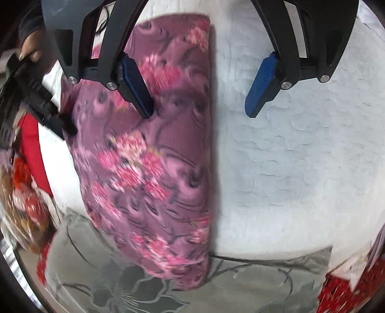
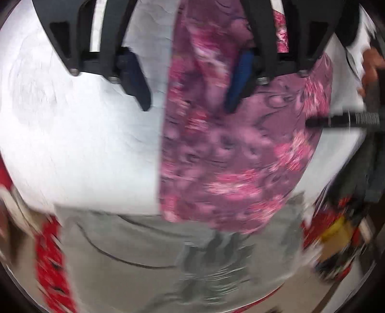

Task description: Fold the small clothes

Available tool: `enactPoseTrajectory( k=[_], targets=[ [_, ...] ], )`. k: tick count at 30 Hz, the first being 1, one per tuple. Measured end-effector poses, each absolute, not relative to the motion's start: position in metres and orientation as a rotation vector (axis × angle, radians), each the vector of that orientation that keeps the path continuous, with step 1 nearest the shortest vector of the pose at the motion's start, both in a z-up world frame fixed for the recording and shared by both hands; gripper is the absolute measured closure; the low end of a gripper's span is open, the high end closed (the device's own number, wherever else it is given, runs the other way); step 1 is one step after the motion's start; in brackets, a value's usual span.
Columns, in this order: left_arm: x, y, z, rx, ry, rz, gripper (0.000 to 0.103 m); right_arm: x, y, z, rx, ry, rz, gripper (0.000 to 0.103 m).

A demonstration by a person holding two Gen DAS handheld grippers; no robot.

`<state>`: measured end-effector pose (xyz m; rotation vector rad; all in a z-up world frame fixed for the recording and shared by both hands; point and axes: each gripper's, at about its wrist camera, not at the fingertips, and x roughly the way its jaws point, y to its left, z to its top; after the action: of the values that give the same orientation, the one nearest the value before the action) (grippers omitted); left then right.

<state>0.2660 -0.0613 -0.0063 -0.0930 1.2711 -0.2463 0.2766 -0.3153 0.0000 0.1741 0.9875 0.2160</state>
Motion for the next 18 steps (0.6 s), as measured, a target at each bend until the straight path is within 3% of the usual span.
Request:
enactPoseTrajectory(
  k=[5, 9, 18],
  targets=[
    [0.245, -0.064, -0.013, -0.028, 1.282, -0.243, 0.023, 0.252, -0.334, 0.014, 0.246, 0.934, 0.205, 0.034],
    [0.245, -0.062, -0.011, -0.055, 1.291, -0.253, 0.023, 0.245, -0.328, -0.002, 0.159, 1.011, 0.186, 0.029],
    [0.279, -0.027, -0.004, -0.305, 1.287, -0.308, 0.023, 0.264, -0.343, 0.024, 0.276, 0.969, 0.223, 0.027]
  ],
)
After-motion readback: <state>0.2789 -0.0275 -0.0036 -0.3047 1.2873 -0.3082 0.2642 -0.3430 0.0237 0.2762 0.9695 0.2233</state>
